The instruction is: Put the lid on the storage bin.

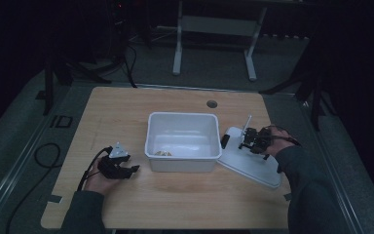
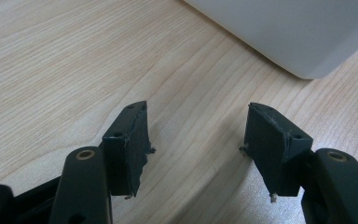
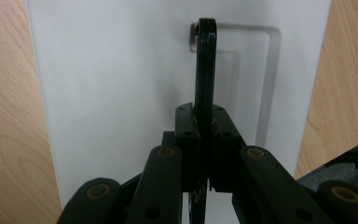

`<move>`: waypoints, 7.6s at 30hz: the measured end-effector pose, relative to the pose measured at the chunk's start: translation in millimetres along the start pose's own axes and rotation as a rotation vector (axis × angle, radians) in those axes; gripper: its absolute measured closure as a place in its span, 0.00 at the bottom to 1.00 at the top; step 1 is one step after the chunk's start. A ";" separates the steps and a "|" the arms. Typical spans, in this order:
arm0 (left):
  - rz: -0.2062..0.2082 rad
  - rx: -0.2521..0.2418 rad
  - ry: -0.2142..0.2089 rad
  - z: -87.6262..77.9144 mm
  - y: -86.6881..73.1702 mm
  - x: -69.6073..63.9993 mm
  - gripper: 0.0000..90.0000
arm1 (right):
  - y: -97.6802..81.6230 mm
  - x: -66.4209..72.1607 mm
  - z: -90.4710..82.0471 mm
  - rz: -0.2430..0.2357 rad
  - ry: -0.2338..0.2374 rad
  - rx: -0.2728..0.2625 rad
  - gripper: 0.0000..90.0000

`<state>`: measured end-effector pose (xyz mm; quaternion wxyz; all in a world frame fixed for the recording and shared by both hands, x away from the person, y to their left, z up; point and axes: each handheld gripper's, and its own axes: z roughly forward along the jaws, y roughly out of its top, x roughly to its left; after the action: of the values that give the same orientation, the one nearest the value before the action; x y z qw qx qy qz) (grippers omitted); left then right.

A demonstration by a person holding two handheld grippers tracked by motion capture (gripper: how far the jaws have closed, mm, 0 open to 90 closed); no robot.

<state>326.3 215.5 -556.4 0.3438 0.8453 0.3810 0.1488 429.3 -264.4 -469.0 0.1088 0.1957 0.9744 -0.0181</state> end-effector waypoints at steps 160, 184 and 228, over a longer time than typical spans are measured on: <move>0.002 0.000 -0.003 0.3 0.0 -0.9 0.42 | -11.2 -11.7 -138.3 -0.175 -0.051 -0.108 0.94; 0.002 -0.001 -0.003 0.3 -0.1 -1.0 0.42 | 14.8 -3.9 -146.3 -0.225 -0.049 -0.135 0.94; 0.005 -0.002 -0.005 0.2 -0.5 -0.7 0.42 | 73.7 15.7 -153.3 -0.321 -0.038 -0.159 0.94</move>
<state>325.7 215.1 -556.9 0.3453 0.8462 0.3779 0.1480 412.1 -178.5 -322.3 0.1378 0.0280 0.9893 0.0379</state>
